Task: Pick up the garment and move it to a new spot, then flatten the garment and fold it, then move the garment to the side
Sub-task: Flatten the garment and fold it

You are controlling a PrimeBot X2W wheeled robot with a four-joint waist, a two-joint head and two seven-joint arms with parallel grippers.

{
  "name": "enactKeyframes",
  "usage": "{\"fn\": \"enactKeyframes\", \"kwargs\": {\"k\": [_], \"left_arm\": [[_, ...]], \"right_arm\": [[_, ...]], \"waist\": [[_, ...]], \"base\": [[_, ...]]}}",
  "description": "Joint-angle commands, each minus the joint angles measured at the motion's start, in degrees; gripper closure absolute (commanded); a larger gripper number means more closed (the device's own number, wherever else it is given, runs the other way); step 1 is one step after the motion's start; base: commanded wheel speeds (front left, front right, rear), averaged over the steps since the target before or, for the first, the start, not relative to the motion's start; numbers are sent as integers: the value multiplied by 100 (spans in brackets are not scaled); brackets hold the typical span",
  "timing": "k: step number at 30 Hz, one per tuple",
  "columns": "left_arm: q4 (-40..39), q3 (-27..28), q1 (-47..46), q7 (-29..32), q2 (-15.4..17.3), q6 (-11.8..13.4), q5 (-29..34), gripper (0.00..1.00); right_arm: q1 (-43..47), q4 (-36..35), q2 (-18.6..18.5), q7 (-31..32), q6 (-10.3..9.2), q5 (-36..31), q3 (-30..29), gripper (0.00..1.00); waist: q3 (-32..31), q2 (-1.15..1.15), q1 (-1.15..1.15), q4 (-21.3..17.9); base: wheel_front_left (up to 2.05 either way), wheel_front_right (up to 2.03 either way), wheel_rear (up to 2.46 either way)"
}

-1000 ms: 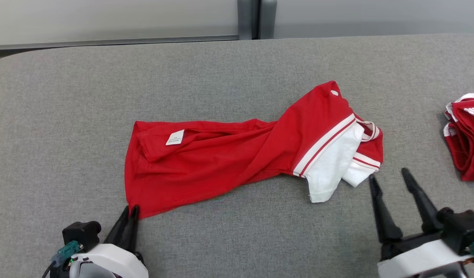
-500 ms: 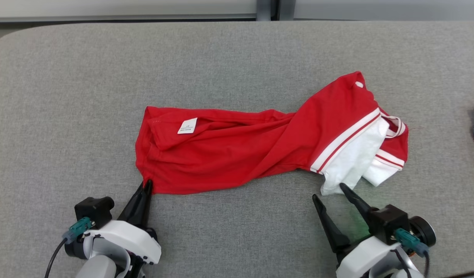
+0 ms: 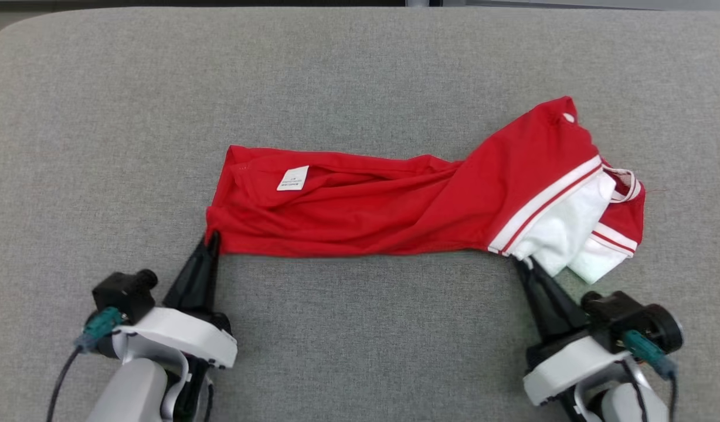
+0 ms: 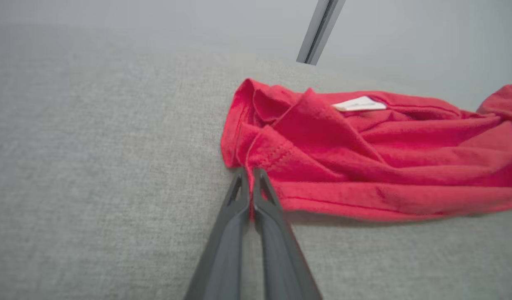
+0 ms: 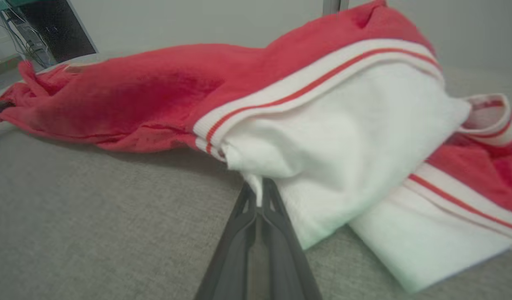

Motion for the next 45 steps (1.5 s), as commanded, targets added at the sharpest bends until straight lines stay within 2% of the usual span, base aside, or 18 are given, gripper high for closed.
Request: {"fn": "enactKeyframes", "kwargs": {"k": [1, 6, 12, 19, 25, 29, 35, 41, 45], "left_arm": [[-77, 48, -40, -26, 33, 16, 22, 100], [-1019, 335, 66, -46, 249, 176, 192, 100], [-2357, 558, -31, 30, 508, 377, 358, 100], [-3489, 662, -654, 445, 657, 496, 312, 100], [-4055, 767, -1490, 735, 735, 568, 310, 100], [-4135, 731, -1823, 945, 721, 597, 245, 100], [-3884, 698, -2123, 1037, 617, 543, 34, 100], [-3044, 685, -2858, 897, 488, 323, -191, 100], [-2028, 638, -3727, 690, 398, 124, -314, 100]], "right_arm": [[43, -82, -35, -70, -13, -24, -29, 100], [224, -1020, -163, -245, -13, -149, -434, 100], [-122, -2109, -492, -24, -13, -277, -879, 100], [-876, -2978, -1029, 426, -14, -258, -1275, 100], [-1641, -3482, -1557, 808, -13, -89, -1463, 100], [-1997, -3479, -1788, 935, -13, 131, -1524, 100], [-2367, -3220, -1892, 1002, -14, 355, -1564, 100], [-3125, -2690, -1855, 944, -14, 576, -1415, 100], [-4135, -1957, -1806, 825, -14, 674, -1071, 100]], "waist": [[-20, 0, 0, -11], [-182, 0, 0, -106], [-448, 0, 0, -261], [-821, 0, 0, -374], [-1055, 0, 0, -408], [-1111, 0, 0, -430], [-911, 0, 0, -428], [-495, 0, 0, -390], [-285, 0, 0, -391]], "base": [[0, 0, 0], [0, 0, 0], [0, 0, 0], [0, 0, 0], [0, 0, 0], [0, 0, 0], [0, 0, 0], [0, 0, 0], [0, 0, 0]]}}
